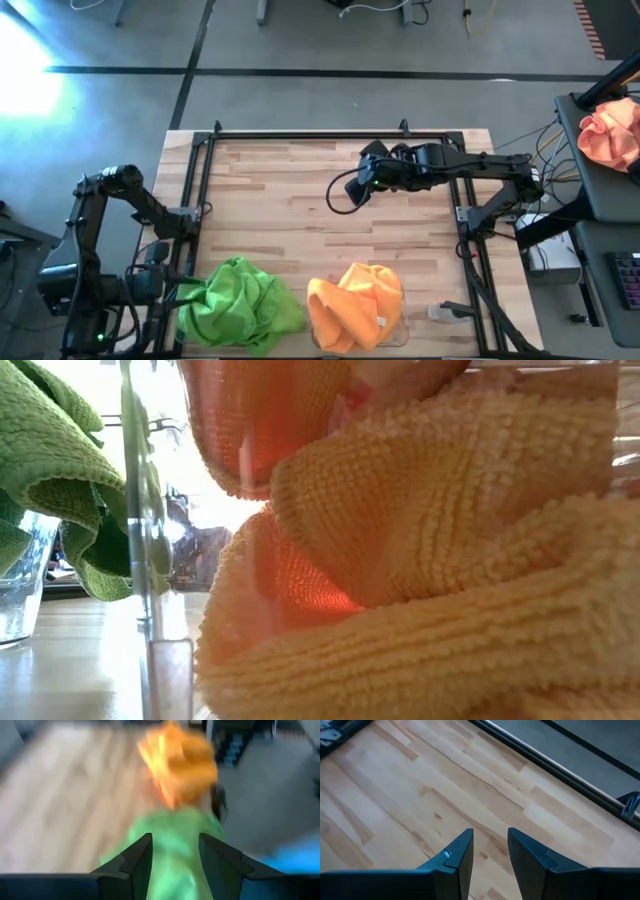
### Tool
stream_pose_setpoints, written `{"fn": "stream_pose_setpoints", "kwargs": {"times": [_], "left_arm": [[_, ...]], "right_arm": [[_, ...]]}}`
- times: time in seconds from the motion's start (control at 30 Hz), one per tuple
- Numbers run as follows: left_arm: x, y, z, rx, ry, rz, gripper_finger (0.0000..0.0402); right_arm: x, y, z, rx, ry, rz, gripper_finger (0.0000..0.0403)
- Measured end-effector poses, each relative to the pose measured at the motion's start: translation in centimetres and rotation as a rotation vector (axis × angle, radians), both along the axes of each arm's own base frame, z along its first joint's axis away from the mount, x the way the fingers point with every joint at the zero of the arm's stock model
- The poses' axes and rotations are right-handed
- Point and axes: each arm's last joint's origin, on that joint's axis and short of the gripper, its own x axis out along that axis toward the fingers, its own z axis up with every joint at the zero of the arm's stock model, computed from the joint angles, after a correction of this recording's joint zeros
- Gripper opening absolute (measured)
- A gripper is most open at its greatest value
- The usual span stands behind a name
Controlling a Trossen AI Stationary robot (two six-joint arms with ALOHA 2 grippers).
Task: Sort microfiber towel by color & place in baskets
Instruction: Return to Home Position
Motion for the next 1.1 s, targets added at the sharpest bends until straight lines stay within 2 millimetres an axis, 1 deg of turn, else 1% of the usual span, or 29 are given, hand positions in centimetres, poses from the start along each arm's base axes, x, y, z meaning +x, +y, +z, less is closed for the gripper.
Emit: {"fn": "stream_pose_setpoints", "kwargs": {"times": [0.13,0.23,0.47,0.57,0.67,0.77,1.1], "left_arm": [[0.5,0.8,0.7,0.085,-0.192,0.015,0.0145],[0.8,2.3,1.8,0.121,-0.291,0.037,0.0145],[2.2,5.1,2.9,0.206,-0.301,0.086,0.0145],[2.7,5.9,3.2,0.234,-0.295,0.111,0.0145],[3.1,6.9,3.5,0.255,-0.293,0.137,0.0145],[3.6,7.4,3.6,0.282,-0.287,0.162,0.0145],[4.1,8.5,4.2,0.390,-0.401,0.253,0.0145]], "right_arm": [[0.1,0.1,0.7,-0.013,-0.028,0.024,0.0114],[0.1,0.5,0.9,-0.036,-0.019,0.074,0.0114],[0.3,2.2,1.8,-0.140,-0.006,0.261,0.0114],[0.2,2.7,2.4,-0.213,0.010,0.305,0.0114],[-0.3,3.0,3.1,-0.281,0.025,0.348,0.0114],[-1.0,3.0,3.9,-0.316,0.026,0.387,0.0114],[-4.5,2.6,6.5,-0.383,-0.012,0.473,0.0114]]}}
